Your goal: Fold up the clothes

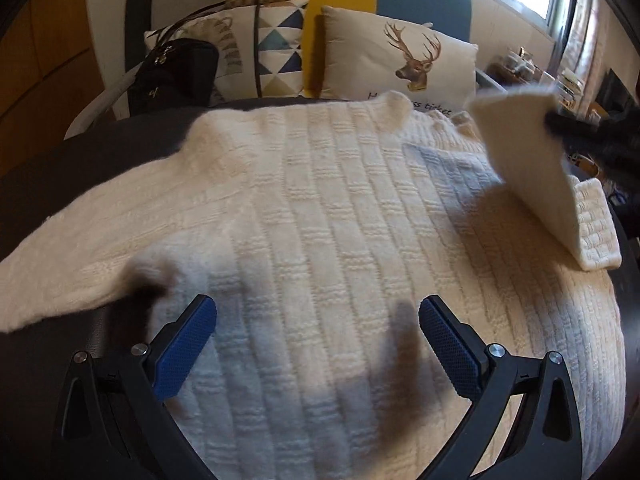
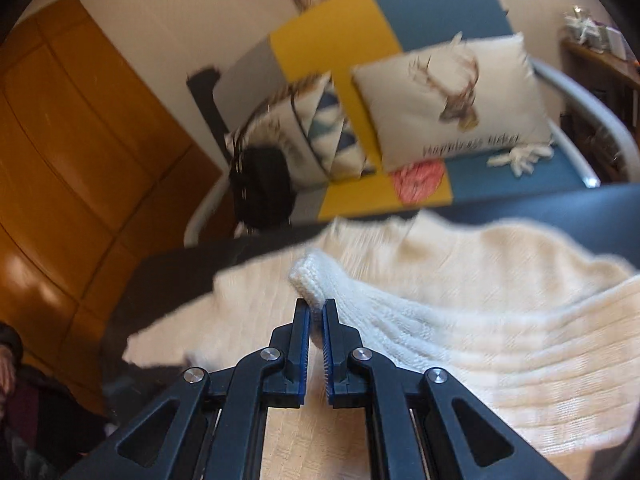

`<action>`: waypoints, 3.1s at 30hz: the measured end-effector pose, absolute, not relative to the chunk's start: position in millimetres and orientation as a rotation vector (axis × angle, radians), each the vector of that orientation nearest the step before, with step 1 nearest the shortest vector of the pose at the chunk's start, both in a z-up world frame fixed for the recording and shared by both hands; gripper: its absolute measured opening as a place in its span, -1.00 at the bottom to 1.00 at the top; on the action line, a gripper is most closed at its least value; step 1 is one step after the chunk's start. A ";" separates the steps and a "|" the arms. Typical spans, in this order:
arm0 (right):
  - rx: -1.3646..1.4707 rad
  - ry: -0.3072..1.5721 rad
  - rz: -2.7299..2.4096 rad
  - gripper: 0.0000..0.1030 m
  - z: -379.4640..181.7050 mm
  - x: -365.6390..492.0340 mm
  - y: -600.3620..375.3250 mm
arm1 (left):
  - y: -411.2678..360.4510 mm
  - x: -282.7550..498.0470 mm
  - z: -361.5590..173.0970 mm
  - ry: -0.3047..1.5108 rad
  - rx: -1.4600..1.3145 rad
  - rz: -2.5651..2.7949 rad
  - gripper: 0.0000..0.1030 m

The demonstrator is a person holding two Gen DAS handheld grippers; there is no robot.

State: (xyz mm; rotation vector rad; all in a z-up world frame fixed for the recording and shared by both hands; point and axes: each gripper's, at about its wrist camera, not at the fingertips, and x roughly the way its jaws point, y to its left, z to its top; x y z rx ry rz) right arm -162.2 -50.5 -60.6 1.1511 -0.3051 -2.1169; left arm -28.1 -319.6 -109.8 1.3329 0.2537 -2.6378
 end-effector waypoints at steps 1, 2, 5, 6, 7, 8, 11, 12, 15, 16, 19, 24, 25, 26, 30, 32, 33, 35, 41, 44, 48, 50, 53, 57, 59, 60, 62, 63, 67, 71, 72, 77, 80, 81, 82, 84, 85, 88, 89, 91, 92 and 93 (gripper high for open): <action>1.170 -0.317 -2.098 -0.91 -68.7 -161.0 -55.9 | -321.3 -27.5 -108.3 0.264 1.325 -2.640 1.00; 1.187 -0.330 -2.079 -0.91 -76.4 -159.8 -61.1 | -322.4 -27.2 -106.4 0.268 1.315 -2.640 1.00; 1.173 -0.348 -2.021 -0.91 -83.7 -152.3 -76.6 | -325.3 -27.4 -102.1 0.259 1.299 -2.634 1.00; 1.153 -0.347 -2.007 -0.91 -81.0 -149.4 -81.3 | -326.5 -27.1 -100.8 0.254 1.292 -2.630 1.00; 1.134 -0.334 -2.000 -0.91 -78.5 -148.4 -87.9 | -328.1 -25.9 -99.4 0.247 1.281 -2.626 1.00; 1.120 -0.320 -1.994 -0.91 -75.9 -147.8 -93.3 | -330.1 -24.3 -98.1 0.240 1.267 -2.621 1.00; 1.126 -0.291 -1.976 -0.90 -79.8 -152.4 -111.4 | -336.5 -25.1 -97.7 0.249 1.255 -2.588 1.00; 1.152 -0.283 -1.955 -0.83 -87.3 -155.9 -118.4 | -338.6 -26.3 -98.8 0.269 1.265 -2.580 1.00; 1.271 -0.203 -1.876 -0.63 -115.7 -159.1 -137.1 | -343.1 -29.8 -100.0 0.321 1.275 -2.561 1.00; 1.290 -0.174 -1.863 -0.63 -121.1 -156.3 -139.4 | -343.8 -31.1 -99.8 0.345 1.275 -2.563 1.00; 1.149 -0.246 -1.895 -0.62 -97.3 -141.1 -109.7 | -343.0 -37.9 -98.1 0.417 1.281 -2.577 1.00; 0.987 -0.547 -1.971 -0.56 -57.7 -129.2 -5.8 | -332.2 -59.8 -96.9 0.468 1.309 -2.547 1.00; 0.985 -0.591 -1.996 -0.56 -56.0 -127.9 17.2 | -329.6 -64.2 -98.3 0.466 1.337 -2.520 1.00; 0.993 -0.627 -2.019 -0.54 -55.8 -127.9 36.3 | -327.4 -65.5 -98.7 0.459 1.354 -2.499 1.00; 1.010 -0.691 -2.084 -0.49 -65.4 -120.0 93.7 | -318.9 -60.8 -97.4 0.492 1.318 -2.516 1.00; 1.017 -0.716 -2.114 -0.49 -75.2 -118.4 110.8 | -314.9 -64.2 -99.0 0.585 1.318 -2.549 1.00; 1.031 -0.747 -2.114 -0.49 -80.4 -121.1 117.0 | -311.9 -66.3 -99.8 0.624 1.316 -2.565 1.00; 1.062 -0.812 -2.099 -0.49 -88.1 -126.7 126.4 | -302.8 -75.6 -103.1 0.615 1.331 -2.563 1.00; 1.122 -0.742 -2.172 -0.49 -100.2 -119.5 139.5 | -286.1 -95.1 -106.8 0.552 1.321 -2.570 0.27; 1.157 -0.677 -2.222 -0.49 -102.4 -118.8 144.6 | -284.1 -99.0 -107.1 0.538 1.316 -2.594 -0.64; 1.209 -0.566 -2.262 -0.52 -104.4 -116.9 146.8 | -280.6 -100.3 -101.0 0.471 1.283 -2.661 -0.77; 1.221 -0.470 -2.265 -0.55 -104.6 -116.6 141.1 | -283.1 -98.3 -95.8 0.491 1.254 -2.686 -0.78; 1.245 -0.371 -2.261 -0.56 -108.7 -122.0 132.5 | -293.3 -95.4 -83.2 0.556 1.187 -2.707 -0.79; 1.279 -0.306 -2.265 -0.55 -116.7 -133.4 126.7 | -301.4 -93.2 -68.1 0.531 1.144 -2.729 -0.79; 1.267 -0.277 -2.272 -0.55 -117.2 -137.7 123.2 | -307.2 -91.3 -63.0 0.540 1.124 -2.727 -0.79; 1.262 -0.264 -2.276 -0.55 -117.3 -139.6 121.9 | -309.9 -89.8 -61.1 0.545 1.114 -2.724 -0.79; 1.249 -0.281 -2.260 -0.56 -117.3 -143.3 122.1 | -314.0 -88.2 -60.8 0.536 1.113 -2.712 -0.79; 1.250 -0.299 -2.255 -0.55 -118.1 -146.2 122.8 | -315.4 -87.5 -62.9 0.529 1.124 -2.703 -0.79; 1.259 -0.307 -2.306 -0.56 -118.1 -155.1 126.8 | -320.3 -84.5 -75.6 0.525 1.168 -2.668 -0.79; 1.241 -0.266 -2.343 -0.56 -114.0 -156.1 125.6 | -326.1 -77.7 -80.3 0.537 1.134 -2.641 -0.79; 1.240 -0.249 -2.354 -0.56 -112.8 -156.8 123.7 | -328.5 -76.4 -79.7 0.544 1.115 -2.635 -0.79; 1.269 -0.180 -2.441 -0.68 -117.1 -158.9 127.6 | -334.7 -77.5 -80.1 0.531 1.122 -2.623 -0.78; 1.277 -0.244 -2.455 -0.70 -120.2 -159.4 135.5 | -332.8 -77.7 -85.3 0.518 1.148 -2.625 -0.78; 1.266 -0.269 -2.449 -0.66 -119.7 -157.9 137.1 | -332.4 -77.0 -87.6 0.526 1.154 -2.624 -0.78; 1.245 -0.292 -2.419 -0.63 -118.8 -155.9 135.9 | -332.2 -76.3 -89.3 0.532 1.158 -2.623 -0.78; 1.209 -0.326 -2.355 -0.64 -117.9 -152.3 131.2 | -332.7 -75.1 -90.8 0.543 1.156 -2.620 -0.78; 1.211 -0.319 -2.332 -0.64 -119.1 -152.2 126.1 | -333.6 -74.7 -90.9 0.554 1.152 -2.618 -0.78; 1.230 -0.223 -2.330 -0.64 -122.6 -156.1 106.4 | -335.5 -73.7 -89.4 0.589 1.138 -2.616 -0.78; 1.230 -0.192 -2.342 -0.64 -122.9 -157.6 100.4 | -334.5 -73.9 -88.2 0.585 1.136 -2.620 -0.78; 1.227 -0.129 -2.363 -0.64 -123.4 -160.7 88.3 | -332.5 -74.3 -85.9 0.576 1.130 -2.628 -0.78; 1.225 -0.095 -2.402 -0.65 -122.7 -163.0 85.9 | -331.5 -74.5 -84.7 0.572 1.128 -2.632 -0.78; 1.216 -0.072 -2.444 -0.70 -121.9 -166.5 84.9 | -330.4 -74.7 -83.6 0.568 1.125 -2.636 -0.78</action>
